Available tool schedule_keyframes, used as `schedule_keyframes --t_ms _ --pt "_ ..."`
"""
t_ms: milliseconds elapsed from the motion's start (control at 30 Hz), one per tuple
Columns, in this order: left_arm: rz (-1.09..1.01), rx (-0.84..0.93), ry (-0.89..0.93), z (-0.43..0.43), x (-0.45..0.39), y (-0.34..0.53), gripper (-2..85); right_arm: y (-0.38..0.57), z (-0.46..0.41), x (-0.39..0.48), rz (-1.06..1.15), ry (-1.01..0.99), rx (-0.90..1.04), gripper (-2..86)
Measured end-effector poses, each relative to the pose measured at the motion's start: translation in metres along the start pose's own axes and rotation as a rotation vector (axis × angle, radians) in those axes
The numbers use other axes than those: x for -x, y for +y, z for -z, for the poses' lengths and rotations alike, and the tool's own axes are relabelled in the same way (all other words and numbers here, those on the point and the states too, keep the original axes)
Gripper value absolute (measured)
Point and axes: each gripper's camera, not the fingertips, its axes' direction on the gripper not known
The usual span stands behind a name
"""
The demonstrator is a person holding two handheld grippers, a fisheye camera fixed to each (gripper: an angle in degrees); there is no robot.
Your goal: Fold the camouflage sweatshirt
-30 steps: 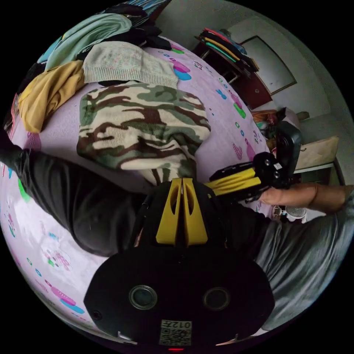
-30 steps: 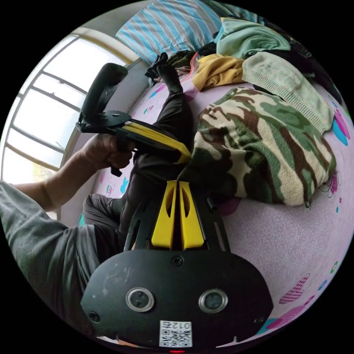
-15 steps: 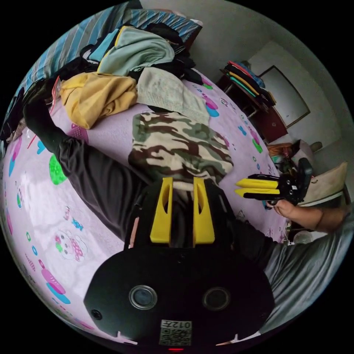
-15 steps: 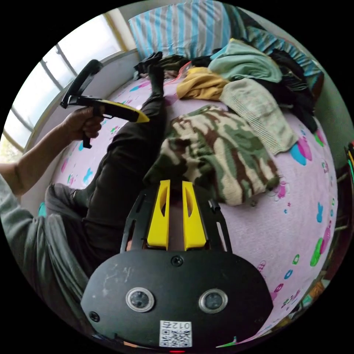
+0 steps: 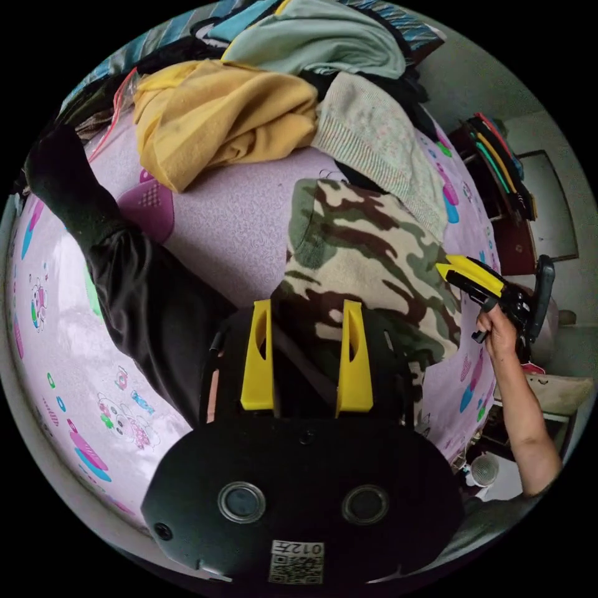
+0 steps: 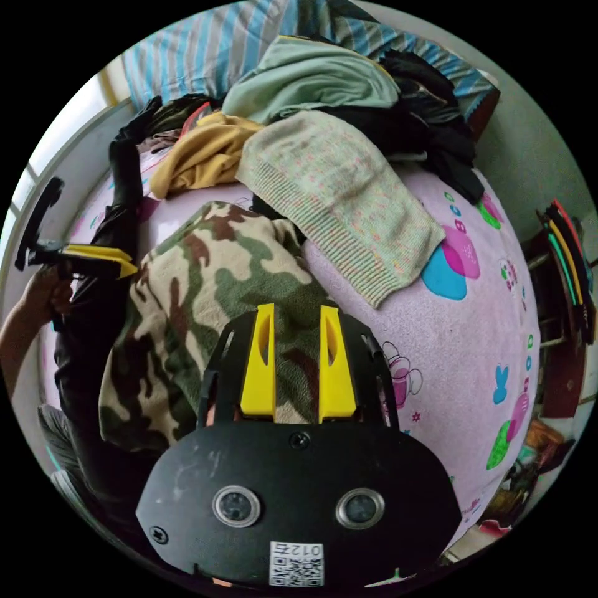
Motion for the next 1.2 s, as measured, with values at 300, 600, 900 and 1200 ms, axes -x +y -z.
schedule_keyframes --t_ms 300,600,900,1200 --pt "-0.094 -0.01 0.036 0.059 -0.001 0.06 2.0 0.036 0.068 0.007 -0.029 -0.07 -0.168 -0.8" --pt "-0.208 -0.555 0.271 0.271 0.032 0.242 0.9 0.053 0.2 0.045 0.128 -0.193 -0.449 -1.0" --pt "0.034 -1.09 0.091 0.491 0.125 0.516 0.9 0.002 0.363 0.163 0.464 -0.552 -0.777 -1.0" --pt "0.345 -1.142 -0.35 0.642 0.151 0.732 0.7 -0.079 0.431 0.349 0.711 -0.877 -0.682 -1.0"
